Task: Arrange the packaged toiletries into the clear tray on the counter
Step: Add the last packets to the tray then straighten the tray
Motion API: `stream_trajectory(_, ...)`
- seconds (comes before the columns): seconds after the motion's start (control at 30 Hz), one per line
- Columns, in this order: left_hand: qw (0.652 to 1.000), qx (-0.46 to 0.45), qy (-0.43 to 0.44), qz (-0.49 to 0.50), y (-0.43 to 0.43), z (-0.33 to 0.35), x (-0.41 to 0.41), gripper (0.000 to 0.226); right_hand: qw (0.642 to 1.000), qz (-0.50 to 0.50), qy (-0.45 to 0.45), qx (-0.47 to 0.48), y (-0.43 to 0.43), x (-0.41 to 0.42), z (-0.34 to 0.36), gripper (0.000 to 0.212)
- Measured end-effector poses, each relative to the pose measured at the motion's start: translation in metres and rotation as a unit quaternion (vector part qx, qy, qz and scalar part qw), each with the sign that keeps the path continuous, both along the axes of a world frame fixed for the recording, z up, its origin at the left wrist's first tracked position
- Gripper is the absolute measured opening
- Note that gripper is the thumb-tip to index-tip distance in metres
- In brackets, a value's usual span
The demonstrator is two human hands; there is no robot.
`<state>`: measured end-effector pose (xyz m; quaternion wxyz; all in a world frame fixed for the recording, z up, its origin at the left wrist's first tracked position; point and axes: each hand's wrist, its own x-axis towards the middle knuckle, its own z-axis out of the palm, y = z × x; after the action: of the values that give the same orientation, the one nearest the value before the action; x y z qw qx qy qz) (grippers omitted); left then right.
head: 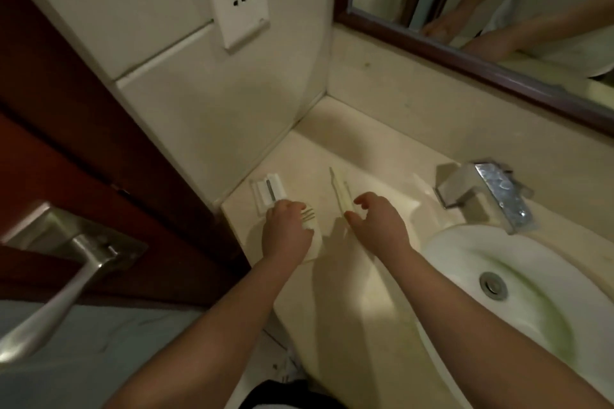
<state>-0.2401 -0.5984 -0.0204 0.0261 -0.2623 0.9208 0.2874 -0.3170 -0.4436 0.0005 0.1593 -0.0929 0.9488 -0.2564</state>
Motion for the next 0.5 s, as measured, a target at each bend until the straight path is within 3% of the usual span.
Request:
stream_trajectory(0.2,0.989,-0.07,0.055,0.12,-0.038,-0.008,-0.014,0.035,0.997,-0.036,0.024,0.067,-0.03,-0.01,-0.012,0.049)
stream_trajectory(0.4,0.988,-0.041,0.006,0.147,-0.055,-0.013,-0.032,0.063,0.994,-0.035,0.043,0.094,-0.034,-0.012,-0.023,0.05)
stream_trajectory(0.5,0.986,-0.018,-0.014,0.167,-0.059,-0.016,-0.04,0.078,0.996,-0.047,0.009,0.077,-0.034,-0.016,-0.025,0.051)
